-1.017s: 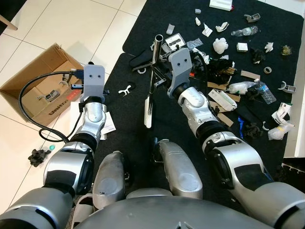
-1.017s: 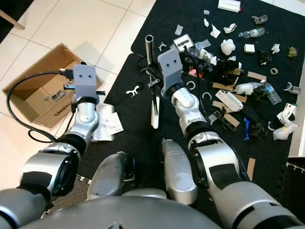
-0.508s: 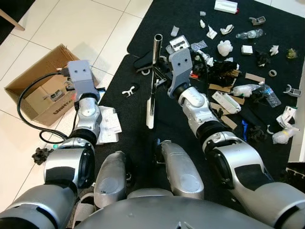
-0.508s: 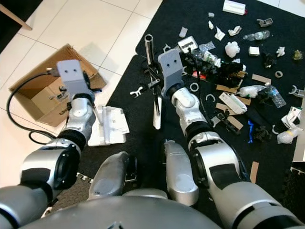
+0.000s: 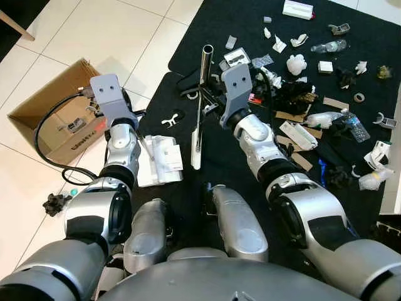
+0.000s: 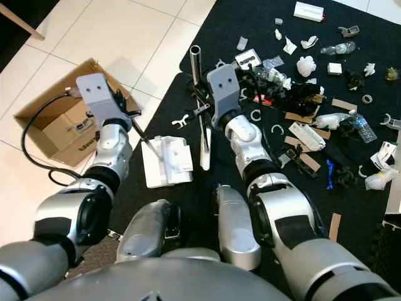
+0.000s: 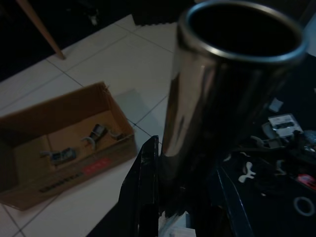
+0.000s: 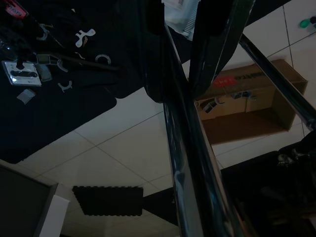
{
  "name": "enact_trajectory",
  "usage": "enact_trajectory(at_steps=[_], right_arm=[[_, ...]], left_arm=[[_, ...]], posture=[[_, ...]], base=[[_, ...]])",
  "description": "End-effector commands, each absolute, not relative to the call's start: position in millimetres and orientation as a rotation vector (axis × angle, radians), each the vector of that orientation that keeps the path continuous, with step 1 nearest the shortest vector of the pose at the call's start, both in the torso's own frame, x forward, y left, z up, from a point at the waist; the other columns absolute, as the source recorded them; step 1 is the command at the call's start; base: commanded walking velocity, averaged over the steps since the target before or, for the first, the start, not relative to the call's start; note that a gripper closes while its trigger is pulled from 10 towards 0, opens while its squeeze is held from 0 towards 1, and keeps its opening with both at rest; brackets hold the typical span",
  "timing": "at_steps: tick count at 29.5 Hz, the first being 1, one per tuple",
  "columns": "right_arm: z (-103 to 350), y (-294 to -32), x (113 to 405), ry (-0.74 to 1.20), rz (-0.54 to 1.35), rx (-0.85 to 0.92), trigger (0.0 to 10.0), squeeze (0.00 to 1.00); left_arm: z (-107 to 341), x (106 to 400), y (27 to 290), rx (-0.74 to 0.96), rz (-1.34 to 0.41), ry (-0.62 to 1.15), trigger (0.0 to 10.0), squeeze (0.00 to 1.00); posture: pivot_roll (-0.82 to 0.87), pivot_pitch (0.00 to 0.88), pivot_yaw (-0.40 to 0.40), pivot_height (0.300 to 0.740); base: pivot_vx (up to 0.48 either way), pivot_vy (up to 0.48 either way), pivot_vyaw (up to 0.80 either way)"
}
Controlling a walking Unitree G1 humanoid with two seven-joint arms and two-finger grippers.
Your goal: Sweep floor
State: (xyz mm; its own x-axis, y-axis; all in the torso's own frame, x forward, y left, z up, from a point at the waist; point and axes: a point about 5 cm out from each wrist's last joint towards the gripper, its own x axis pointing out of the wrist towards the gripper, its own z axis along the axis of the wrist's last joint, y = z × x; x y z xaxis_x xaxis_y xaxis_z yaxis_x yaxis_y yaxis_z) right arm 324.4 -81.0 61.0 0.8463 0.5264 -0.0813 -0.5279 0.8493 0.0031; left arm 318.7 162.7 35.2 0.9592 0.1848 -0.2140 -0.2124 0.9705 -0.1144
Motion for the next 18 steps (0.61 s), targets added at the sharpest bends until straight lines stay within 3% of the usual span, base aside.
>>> enact_trajectory(at_steps=[1,9,18], right_arm=[[65,-79,326,0.049,0.560,-0.023,10.0,0.00],[64,-79,325,0.052,0.564,-0.024,10.0,0.00],[60,-77,322,0.070,0.576,-0.031,10.0,0.00]], left_arm=[[36,321,150,-0.213,0.165,0.214,10.0,0.00],[31,320,149,-0.315,0.168,0.254,10.0,0.00],[23,312,151,-0.138,0.117,0.283,10.0,0.00]], posture=[[-0.01,0.104,0.009,0.740],[-0.01,0.104,0.009,0.740],[-0.02,0.094,0.005,0.740]], base=[[0.000,0.000,0.00],[0.000,0.000,0.00],[0.000,0.000,0.00]])
